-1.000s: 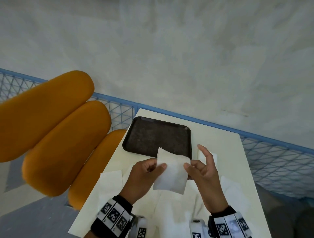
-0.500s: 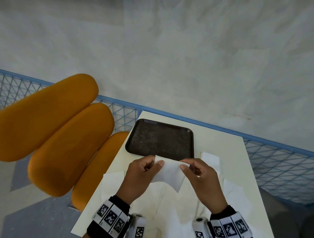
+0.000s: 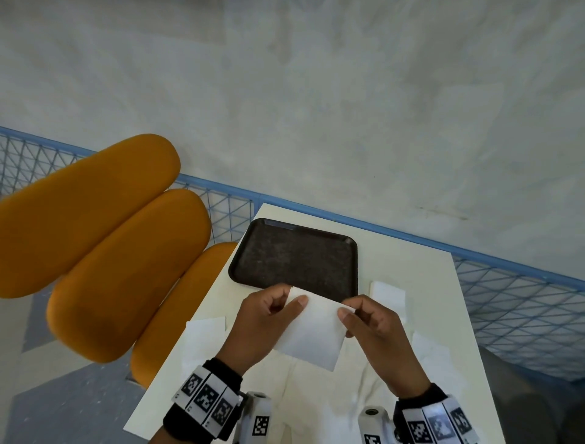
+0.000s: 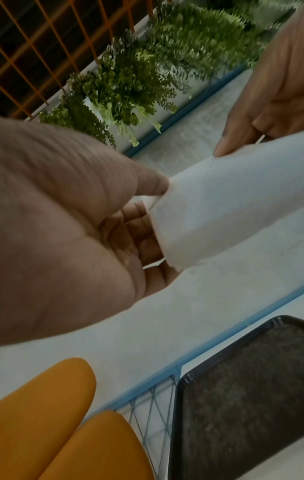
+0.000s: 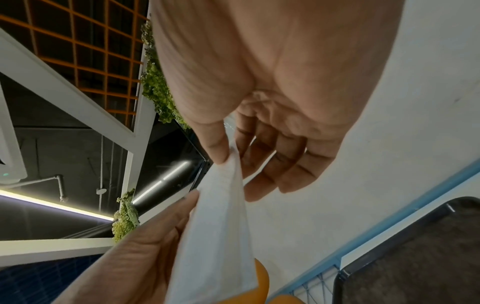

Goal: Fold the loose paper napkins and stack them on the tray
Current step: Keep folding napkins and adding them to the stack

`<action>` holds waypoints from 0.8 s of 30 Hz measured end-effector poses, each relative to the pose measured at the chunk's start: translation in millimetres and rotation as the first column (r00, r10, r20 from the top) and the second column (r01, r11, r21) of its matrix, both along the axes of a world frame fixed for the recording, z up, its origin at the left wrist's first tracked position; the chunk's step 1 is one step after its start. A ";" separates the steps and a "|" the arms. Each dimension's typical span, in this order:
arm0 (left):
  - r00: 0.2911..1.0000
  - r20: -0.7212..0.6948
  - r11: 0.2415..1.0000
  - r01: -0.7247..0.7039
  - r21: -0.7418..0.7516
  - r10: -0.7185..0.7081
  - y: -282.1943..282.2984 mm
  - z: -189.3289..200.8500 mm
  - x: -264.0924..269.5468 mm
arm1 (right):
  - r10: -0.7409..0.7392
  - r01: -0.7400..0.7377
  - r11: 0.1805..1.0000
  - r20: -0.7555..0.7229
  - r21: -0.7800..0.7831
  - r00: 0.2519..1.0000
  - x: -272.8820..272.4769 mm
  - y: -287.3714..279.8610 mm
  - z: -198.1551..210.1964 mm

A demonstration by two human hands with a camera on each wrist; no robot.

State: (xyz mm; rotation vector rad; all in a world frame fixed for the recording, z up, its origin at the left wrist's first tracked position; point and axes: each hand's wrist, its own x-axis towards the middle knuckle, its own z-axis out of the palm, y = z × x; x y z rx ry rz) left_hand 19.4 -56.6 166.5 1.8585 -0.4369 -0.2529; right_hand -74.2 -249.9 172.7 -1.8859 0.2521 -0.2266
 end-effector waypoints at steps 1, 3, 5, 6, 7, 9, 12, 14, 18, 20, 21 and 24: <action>1.000 0.010 1.000 -0.014 0.005 0.014 -3.4 -0.9 -0.9 | -0.003 0.003 1.000 -0.014 -0.007 1.000 -0.3 -3.1 -1.3; 0.999 0.026 1.000 -0.028 0.013 0.028 -9.8 -0.1 -4.1 | 0.010 -0.011 1.000 -0.036 -0.027 0.999 -2.2 -9.4 -1.9; 0.999 0.048 0.999 -0.014 0.051 0.012 -16.2 1.1 -6.2 | 0.043 -0.046 0.997 -0.044 -0.058 0.998 -3.7 -15.7 0.2; 0.999 0.053 0.997 0.001 0.075 -0.005 -19.3 2.3 -7.3 | 0.059 -0.063 0.995 -0.043 -0.084 0.997 -4.0 -19.4 1.7; 0.998 0.056 0.995 0.018 0.095 -0.023 -22.6 4.4 -9.2 | 0.077 -0.081 0.990 -0.038 -0.115 0.996 -3.8 -22.7 3.9; 0.996 0.065 0.991 0.055 0.125 -0.064 -32.8 10.1 -13.0 | 0.114 -0.114 0.979 -0.013 -0.171 0.993 -1.7 -26.6 10.4; 0.995 0.088 0.979 0.030 0.203 -0.049 -48.1 21.4 -17.6 | 0.149 -0.140 0.965 0.027 -0.220 0.988 2.9 -27.4 14.8; 0.999 0.048 0.983 -0.026 0.182 0.017 -53.9 24.5 -17.5 | 0.136 -0.126 0.969 0.031 -0.213 0.990 1.8 -34.4 15.2; 0.993 -0.051 0.994 -0.109 0.013 0.109 -58.9 15.8 -14.6 | 0.005 -0.003 0.999 0.045 -0.051 0.999 -6.2 -54.3 6.5; 0.986 -0.099 0.990 -0.140 -0.017 0.138 -66.4 12.8 -17.7 | -0.105 0.101 0.992 0.065 0.075 0.992 -8.1 -53.6 0.1; 0.982 -0.109 0.987 -0.159 -0.008 0.157 -70.7 11.5 -20.3 | -0.147 0.136 0.979 0.062 0.153 0.987 -8.5 -50.7 -3.3; 0.961 -0.139 0.971 -0.240 0.016 0.239 -81.6 8.8 -29.0 | -0.105 0.097 0.905 -0.004 0.415 0.995 -11.6 -43.0 -14.4</action>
